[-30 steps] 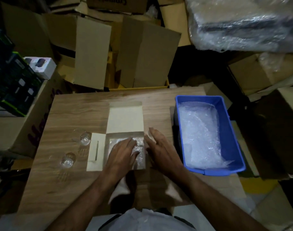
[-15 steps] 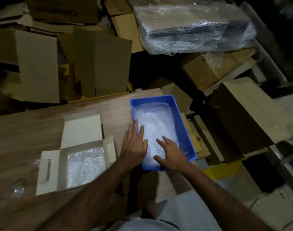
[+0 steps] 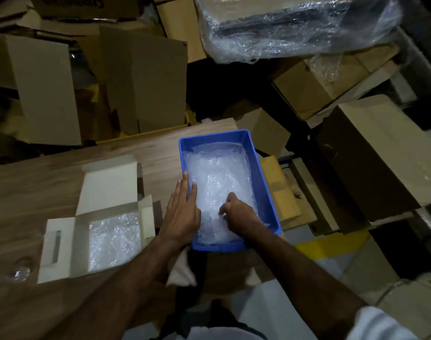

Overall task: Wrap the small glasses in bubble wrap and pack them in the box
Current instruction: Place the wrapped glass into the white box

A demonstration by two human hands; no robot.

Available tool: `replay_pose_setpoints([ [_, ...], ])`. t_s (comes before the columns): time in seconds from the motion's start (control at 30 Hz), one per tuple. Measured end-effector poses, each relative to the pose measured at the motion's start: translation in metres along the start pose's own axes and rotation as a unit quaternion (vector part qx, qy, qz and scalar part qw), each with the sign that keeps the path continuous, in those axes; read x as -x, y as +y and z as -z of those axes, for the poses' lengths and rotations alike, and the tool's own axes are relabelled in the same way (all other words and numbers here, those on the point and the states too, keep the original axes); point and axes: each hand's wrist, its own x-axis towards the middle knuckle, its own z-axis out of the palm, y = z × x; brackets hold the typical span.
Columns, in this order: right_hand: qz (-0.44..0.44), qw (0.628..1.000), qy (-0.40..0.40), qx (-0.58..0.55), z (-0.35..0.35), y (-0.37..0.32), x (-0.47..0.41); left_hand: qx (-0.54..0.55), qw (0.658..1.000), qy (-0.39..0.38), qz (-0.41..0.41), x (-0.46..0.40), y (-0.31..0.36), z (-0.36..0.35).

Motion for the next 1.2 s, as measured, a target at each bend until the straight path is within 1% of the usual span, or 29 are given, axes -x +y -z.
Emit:
replay_pose_setpoints([
  [0.07,0.023,0.998,0.032,-0.056,0.001,0.000,0.001,0.017,1.000,0.004,-0.009,-0.001,-0.002,-0.001],
  [0.13,0.029,0.985,0.041,-0.165,0.002,-0.002,0.002,0.019,1.000,0.018,-0.012,-0.001,-0.004,-0.004],
  [0.2,0.032,0.970,0.014,-0.241,0.001,-0.007,0.007,0.033,0.999,0.030,0.004,0.000,-0.005,-0.005],
  [0.27,0.034,0.966,-0.020,-0.256,-0.005,-0.011,0.011,0.050,0.997,0.047,0.016,0.003,-0.005,-0.005],
  [0.33,0.043,0.974,-0.034,-0.219,-0.010,-0.015,0.009,0.071,0.995,0.072,0.022,0.007,-0.007,-0.006],
  [0.4,0.055,0.982,-0.030,-0.181,-0.013,-0.019,0.004,0.076,0.993,0.090,0.020,0.008,-0.010,-0.009],
  [0.47,0.053,0.982,-0.013,-0.183,-0.013,-0.023,0.001,0.069,0.993,0.094,0.018,0.009,-0.013,-0.012],
  [0.53,0.040,0.978,0.037,-0.202,-0.012,-0.023,0.002,0.067,0.993,0.099,0.007,0.008,-0.016,-0.013],
  [0.63,0.030,0.962,0.154,-0.222,-0.008,-0.019,0.011,0.069,0.994,0.088,0.004,0.010,-0.016,-0.011],
  [0.7,0.042,0.954,0.219,-0.202,-0.004,-0.015,0.020,0.083,0.993,0.079,0.006,0.010,-0.016,-0.010],
  [0.8,0.084,0.946,0.286,-0.124,-0.001,-0.011,0.036,0.105,0.991,0.082,0.000,0.011,-0.015,-0.004],
  [0.87,0.107,0.945,0.298,-0.079,0.003,-0.010,0.045,0.131,0.987,0.094,-0.009,0.010,-0.008,0.007],
  [0.93,0.116,0.944,0.305,-0.043,0.012,-0.014,0.051,0.140,0.983,0.114,-0.039,0.006,0.003,0.022],
  [1.07,0.159,0.929,0.333,0.005,0.025,-0.029,0.063,0.087,0.982,0.130,-0.107,-0.015,0.014,0.046],
  [1.13,0.170,0.925,0.341,0.015,0.027,-0.034,0.068,0.067,0.980,0.119,-0.147,-0.023,0.016,0.054],
  [1.2,0.175,0.922,0.345,0.021,0.027,-0.034,0.072,0.056,0.979,0.104,-0.164,-0.024,0.018,0.062],
])
